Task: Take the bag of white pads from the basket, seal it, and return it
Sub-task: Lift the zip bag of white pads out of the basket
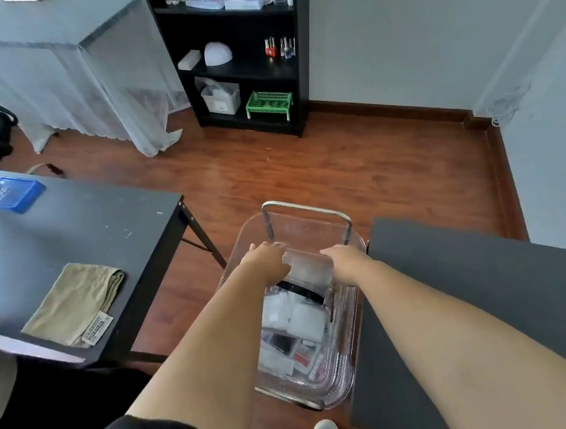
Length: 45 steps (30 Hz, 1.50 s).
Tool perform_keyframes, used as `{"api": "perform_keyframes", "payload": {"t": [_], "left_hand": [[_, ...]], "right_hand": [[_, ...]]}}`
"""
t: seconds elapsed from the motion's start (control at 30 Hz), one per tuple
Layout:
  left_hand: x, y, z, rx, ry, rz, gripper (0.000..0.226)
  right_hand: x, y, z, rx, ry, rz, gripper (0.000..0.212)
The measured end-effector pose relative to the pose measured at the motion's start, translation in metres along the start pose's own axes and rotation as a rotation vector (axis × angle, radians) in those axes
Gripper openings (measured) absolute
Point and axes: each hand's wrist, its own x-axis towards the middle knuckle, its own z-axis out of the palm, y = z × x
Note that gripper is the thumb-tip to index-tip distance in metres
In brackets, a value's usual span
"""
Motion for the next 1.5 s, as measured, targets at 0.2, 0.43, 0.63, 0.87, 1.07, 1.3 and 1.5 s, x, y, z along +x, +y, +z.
{"api": "perform_keyframes", "payload": {"t": [0.2, 0.43, 0.63, 0.87, 1.07, 1.3, 1.5], "left_hand": [[0.030, 0.004, 0.015, 0.030, 0.014, 0.059, 0.052], [0.032, 0.009, 0.025, -0.032, 0.066, 0.063, 0.028], [0.002, 0.000, 0.016, -0.158, 0.070, 0.063, 0.024], [-0.058, -0.004, 0.002, -0.245, 0.149, 0.119, 0.019], [-0.099, 0.011, -0.032, -0.198, 0.271, 0.197, 0.030], [-0.128, 0.090, -0.072, -0.207, 0.521, 0.424, 0.018], [-0.141, 0.178, -0.091, -0.446, 0.581, 0.536, 0.015]], "right_hand": [[0.022, -0.001, 0.019, -0.100, -0.053, 0.023, 0.074], [0.028, 0.006, 0.042, 0.053, 0.023, 0.033, 0.076], [0.015, 0.014, 0.049, 0.040, 0.056, 0.004, 0.042], [-0.014, 0.020, 0.038, 0.254, 0.156, -0.119, 0.006], [-0.069, 0.019, 0.000, 0.359, 0.331, -0.335, 0.009], [-0.157, 0.034, -0.058, 0.459, 0.610, -0.449, 0.006], [-0.222, 0.090, -0.059, 0.749, 0.909, -0.132, 0.031]]}}
